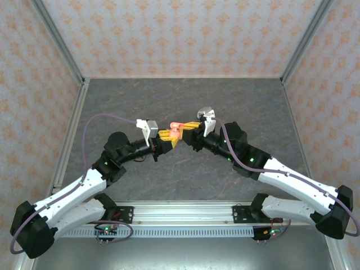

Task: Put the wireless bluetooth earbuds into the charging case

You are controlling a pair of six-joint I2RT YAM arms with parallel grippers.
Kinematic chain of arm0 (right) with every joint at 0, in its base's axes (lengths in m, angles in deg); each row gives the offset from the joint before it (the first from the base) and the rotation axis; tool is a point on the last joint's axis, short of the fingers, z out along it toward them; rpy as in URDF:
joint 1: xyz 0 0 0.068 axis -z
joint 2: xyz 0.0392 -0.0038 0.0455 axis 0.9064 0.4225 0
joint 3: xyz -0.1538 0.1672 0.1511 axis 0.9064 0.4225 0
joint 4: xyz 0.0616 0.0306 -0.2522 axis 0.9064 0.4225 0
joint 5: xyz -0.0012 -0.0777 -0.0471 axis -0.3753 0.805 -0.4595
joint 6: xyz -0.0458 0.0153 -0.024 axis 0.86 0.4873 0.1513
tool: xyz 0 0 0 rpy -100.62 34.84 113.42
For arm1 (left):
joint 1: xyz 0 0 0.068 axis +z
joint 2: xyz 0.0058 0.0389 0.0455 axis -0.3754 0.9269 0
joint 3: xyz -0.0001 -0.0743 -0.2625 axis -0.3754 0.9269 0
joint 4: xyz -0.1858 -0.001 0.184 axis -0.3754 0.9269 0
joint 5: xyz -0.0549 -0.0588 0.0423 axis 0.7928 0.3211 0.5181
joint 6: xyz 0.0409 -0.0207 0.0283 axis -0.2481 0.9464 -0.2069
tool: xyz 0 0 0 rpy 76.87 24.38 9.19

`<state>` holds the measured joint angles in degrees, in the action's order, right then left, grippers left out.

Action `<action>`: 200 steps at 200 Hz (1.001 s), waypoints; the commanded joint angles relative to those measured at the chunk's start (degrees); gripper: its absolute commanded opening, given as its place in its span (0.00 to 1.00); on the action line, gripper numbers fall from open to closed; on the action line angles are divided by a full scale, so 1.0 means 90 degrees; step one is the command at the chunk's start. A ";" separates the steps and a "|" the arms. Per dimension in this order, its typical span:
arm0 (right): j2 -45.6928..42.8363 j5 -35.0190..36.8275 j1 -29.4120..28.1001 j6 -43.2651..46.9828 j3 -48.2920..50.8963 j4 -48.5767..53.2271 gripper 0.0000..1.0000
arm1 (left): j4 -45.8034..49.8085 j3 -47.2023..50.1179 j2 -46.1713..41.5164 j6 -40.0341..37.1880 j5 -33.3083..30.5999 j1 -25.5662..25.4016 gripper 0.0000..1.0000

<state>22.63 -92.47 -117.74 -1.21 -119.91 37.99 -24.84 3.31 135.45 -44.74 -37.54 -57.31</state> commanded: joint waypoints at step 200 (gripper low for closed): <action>-0.0715 -0.0907 0.0937 -0.1124 -0.0891 0.1207 0.97 | -0.0864 -0.0013 -0.0156 0.0140 0.0073 -0.0144 0.00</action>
<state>16.22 -95.15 -112.34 -9.01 -126.90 45.01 -28.25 3.31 135.42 -43.80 -38.33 -58.12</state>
